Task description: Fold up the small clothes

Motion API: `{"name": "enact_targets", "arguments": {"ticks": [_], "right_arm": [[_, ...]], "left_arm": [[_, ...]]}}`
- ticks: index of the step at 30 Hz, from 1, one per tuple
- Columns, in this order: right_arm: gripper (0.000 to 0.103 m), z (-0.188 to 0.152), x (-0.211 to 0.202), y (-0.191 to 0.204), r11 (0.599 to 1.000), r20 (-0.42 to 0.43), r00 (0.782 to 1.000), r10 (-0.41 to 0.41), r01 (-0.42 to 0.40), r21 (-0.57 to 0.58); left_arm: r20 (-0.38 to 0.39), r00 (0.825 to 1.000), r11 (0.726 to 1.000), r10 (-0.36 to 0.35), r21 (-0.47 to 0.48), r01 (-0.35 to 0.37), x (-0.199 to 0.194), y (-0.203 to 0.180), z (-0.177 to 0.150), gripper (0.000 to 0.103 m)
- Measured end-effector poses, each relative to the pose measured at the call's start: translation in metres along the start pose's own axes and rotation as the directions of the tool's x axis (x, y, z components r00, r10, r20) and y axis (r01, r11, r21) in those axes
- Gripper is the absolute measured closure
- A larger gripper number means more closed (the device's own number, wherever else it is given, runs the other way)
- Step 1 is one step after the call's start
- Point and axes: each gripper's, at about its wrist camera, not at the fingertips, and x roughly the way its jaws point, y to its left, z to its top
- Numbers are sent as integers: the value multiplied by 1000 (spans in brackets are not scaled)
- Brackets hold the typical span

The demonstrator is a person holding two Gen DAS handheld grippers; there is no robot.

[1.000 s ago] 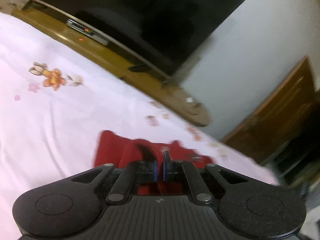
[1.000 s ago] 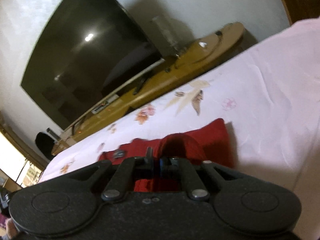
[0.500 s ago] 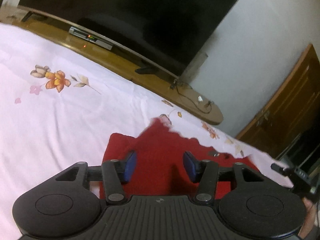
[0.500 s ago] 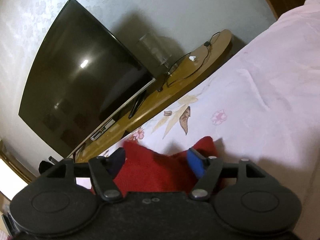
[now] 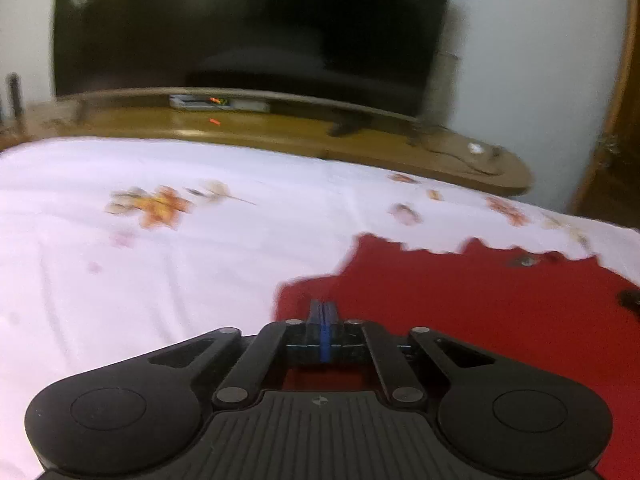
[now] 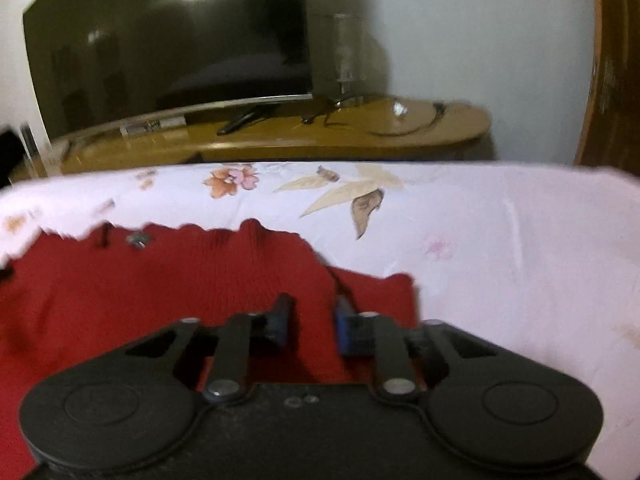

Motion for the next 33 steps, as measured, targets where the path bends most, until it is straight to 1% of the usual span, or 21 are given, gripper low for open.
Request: {"name": "enact_targets", "arguments": {"ticks": [1, 3, 5, 8, 9, 10, 11, 13, 14, 15, 17, 19, 20, 21, 22, 24, 25, 27, 28, 30, 33], "right_arm": [[92, 2, -1, 1, 1000, 3, 1000, -19, 19, -11], [92, 1, -1, 3, 997, 11, 998, -63, 63, -46], [92, -2, 4, 3, 996, 8, 998, -70, 71, -53], [84, -1, 5, 2, 996, 13, 997, -81, 82, -30], [78, 0, 4, 1, 997, 13, 997, -74, 74, -17], [69, 2, -1, -1, 998, 24, 997, -69, 69, 1], [68, 5, -10, -1, 998, 54, 997, -57, 56, 18], [66, 10, -25, 3, 1000, 114, 993, 8, -9, 13], [66, 13, -30, 10, 997, 123, 989, 78, -78, -4], [67, 14, -32, 19, 989, 116, 982, 148, -146, -29], [68, 11, -32, 48, 959, 78, 961, 264, -253, -126], [67, 5, -30, 79, 924, 37, 947, 321, -304, -234], [66, 3, -26, 92, 917, 25, 949, 314, -296, -269], [64, 1, -21, 100, 912, 13, 951, 307, -291, -289], [63, 0, -15, 104, 911, -9, 954, 301, -290, -293], [62, -3, 0, 96, 928, -38, 966, 256, -257, -270], [58, -5, 3, 86, 935, -31, 968, 250, -249, -250], [58, -6, 3, 52, 956, -21, 966, 258, -258, -139], [58, -7, 0, 41, 965, -11, 971, 239, -239, -106], [62, -11, -7, 18, 981, 13, 983, 184, -182, -71], [64, -10, -8, 8, 980, 5, 981, 196, -196, -38]], "left_arm": [[-3, 1000, 999, 11, 30, -11, 1, 0, -1, 103], [-1, 1000, 998, 7, 60, -7, 2, 1, -1, 102], [-3, 1000, 995, 18, 93, -18, 3, -2, 1, 102], [-2, 1000, 993, 14, 118, -13, -1, -4, 2, 102], [3, 1000, 994, 10, 107, -10, -6, -3, 4, 102], [29, 999, 996, 21, 88, -24, -15, -3, 7, 102], [76, 997, 996, 20, 80, -26, -28, -5, 9, 99], [133, 990, 996, -53, 85, 42, -47, -20, 15, 98], [140, 985, 991, -103, 97, 90, -51, -31, 15, 98], [130, 978, 979, -162, 144, 143, -52, -48, 13, 98], [87, 968, 937, -236, 285, 203, -50, -88, 2, 98], [56, 964, 903, -259, 368, 221, -41, -114, -9, 97], [15, 969, 901, -248, 372, 224, -30, -121, -12, 97], [-23, 973, 908, -230, 355, 223, -19, -122, -15, 96], [-16, 972, 913, -234, 339, 226, -15, -118, -19, 96], [9, 969, 923, -247, 307, 233, -16, -102, -23, 89], [13, 970, 932, -243, 280, 229, -18, -93, -23, 88], [26, 979, 946, -202, 265, 188, -24, -72, -26, 87], [27, 980, 952, -196, 246, 184, -27, -61, -27, 87], [20, 975, 959, -221, 187, 213, -28, -43, -26, 87], [10, 982, 960, -191, 211, 185, -23, -54, -18, 87]]}}
